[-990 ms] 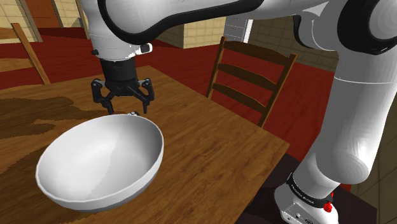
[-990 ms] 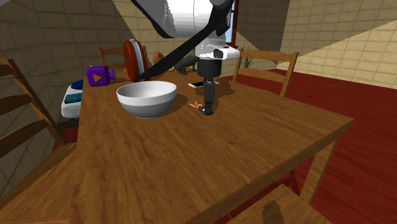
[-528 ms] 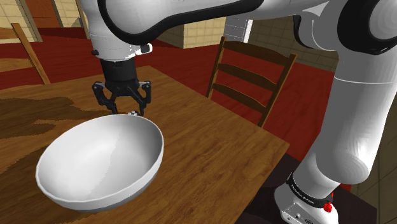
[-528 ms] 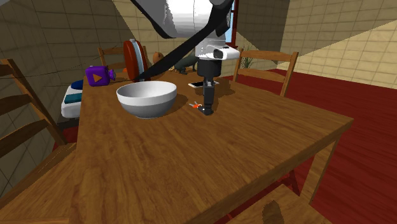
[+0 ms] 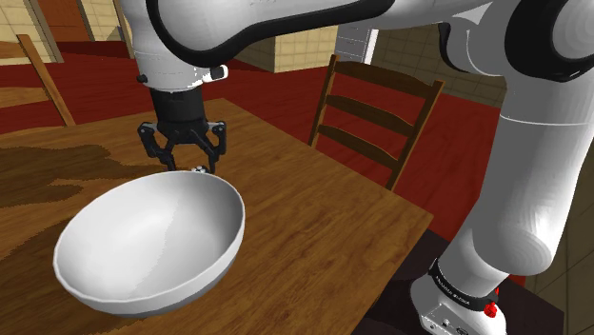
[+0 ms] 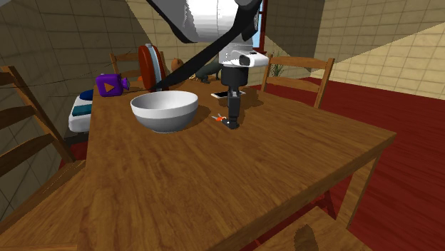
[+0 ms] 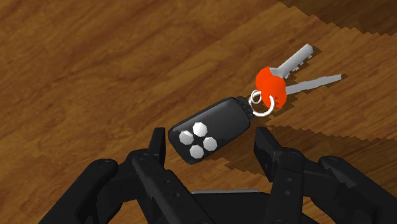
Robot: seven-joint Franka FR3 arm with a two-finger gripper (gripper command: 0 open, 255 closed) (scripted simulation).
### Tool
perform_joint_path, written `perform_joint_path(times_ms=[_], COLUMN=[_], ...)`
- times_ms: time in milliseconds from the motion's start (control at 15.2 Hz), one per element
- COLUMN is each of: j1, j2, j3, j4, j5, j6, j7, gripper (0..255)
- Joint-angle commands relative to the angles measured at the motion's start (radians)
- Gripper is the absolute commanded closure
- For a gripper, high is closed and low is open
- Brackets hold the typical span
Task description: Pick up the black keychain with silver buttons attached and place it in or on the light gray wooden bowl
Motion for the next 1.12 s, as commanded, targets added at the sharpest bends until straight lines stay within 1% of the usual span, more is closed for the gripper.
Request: perform_joint_path(times_ms=[0,594,1056], j1=[0.001,0.016,0.04], j2=[-0.001,0.005,0.029], j3=[0.001,0.005,0.007], j4=[0.012,0.142,0.267], j5=[0.001,-0.001,-0.015], j6=[-0.013,-0.136,-0.241], j7=[-0.001,-0.002,0.003], gripper=[255,255,255])
